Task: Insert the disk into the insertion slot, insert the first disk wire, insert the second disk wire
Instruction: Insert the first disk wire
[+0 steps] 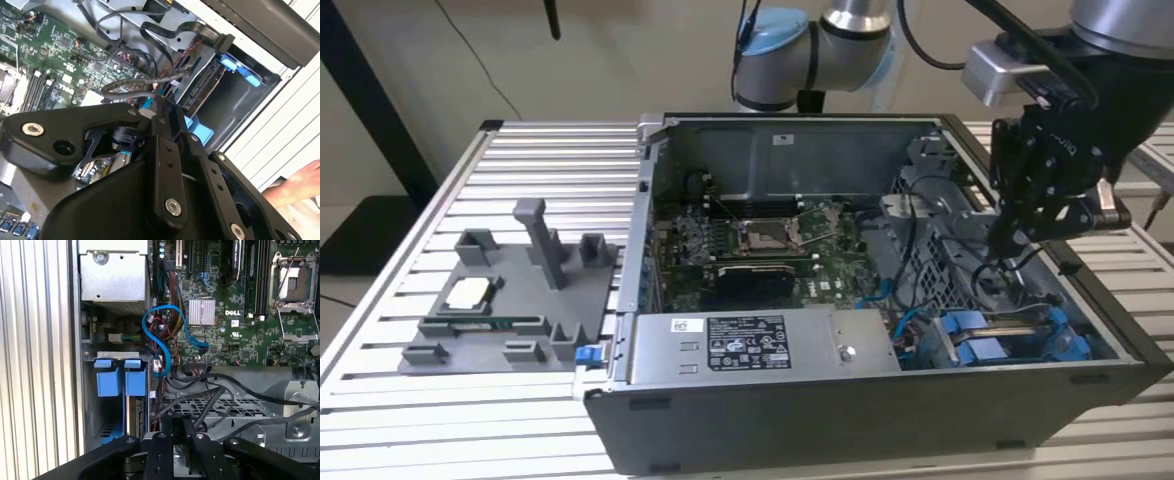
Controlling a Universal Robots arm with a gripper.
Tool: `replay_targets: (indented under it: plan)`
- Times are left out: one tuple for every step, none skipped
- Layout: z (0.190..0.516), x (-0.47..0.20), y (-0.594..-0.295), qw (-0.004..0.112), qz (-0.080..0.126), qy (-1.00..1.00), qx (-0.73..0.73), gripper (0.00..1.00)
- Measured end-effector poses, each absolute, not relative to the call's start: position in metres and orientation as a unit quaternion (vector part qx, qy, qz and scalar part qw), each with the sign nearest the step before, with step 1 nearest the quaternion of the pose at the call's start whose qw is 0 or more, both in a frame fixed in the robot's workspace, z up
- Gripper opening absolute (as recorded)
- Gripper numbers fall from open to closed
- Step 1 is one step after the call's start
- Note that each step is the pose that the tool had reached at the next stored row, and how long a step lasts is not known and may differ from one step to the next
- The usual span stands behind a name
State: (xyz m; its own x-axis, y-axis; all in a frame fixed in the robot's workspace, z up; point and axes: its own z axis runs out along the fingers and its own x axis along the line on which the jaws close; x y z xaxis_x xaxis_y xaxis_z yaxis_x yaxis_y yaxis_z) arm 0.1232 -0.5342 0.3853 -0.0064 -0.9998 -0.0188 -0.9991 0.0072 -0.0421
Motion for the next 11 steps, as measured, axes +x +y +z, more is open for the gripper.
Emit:
replay_targets:
  plan:
    - [0.385, 0.1233, -0.5346, 0.02, -0.009, 0.709, -0.705, 0.19]
    - [0.3847, 0.1234, -0.5352, 0.019, -0.01, 0.709, -0.705, 0.19]
    - [0.3844, 0.1237, -0.536, 0.017, -0.011, 0.709, -0.705, 0.19]
    - [0.3839, 0.1242, -0.5368, 0.016, -0.011, 0.709, -0.705, 0.19]
    - [0.3833, 0.125, -0.5375, 0.015, -0.01, 0.709, -0.705, 0.19]
    - [0.3829, 0.1261, -0.5382, 0.014, -0.01, 0.709, -0.705, 0.19]
    - [0.3826, 0.1273, -0.5391, 0.012, -0.01, 0.709, -0.705, 0.19]
    - [0.3823, 0.1286, -0.54, 0.011, -0.009, 0.709, -0.705, 0.19]
    - [0.3821, 0.1299, -0.5409, 0.008, -0.008, 0.709, -0.705, 0.19]
    - [0.382, 0.1314, -0.5419, 0.006, -0.008, 0.709, -0.705, 0.19]
    - [0.3817, 0.133, -0.5428, 0.004, -0.007, 0.709, -0.705, 0.19]
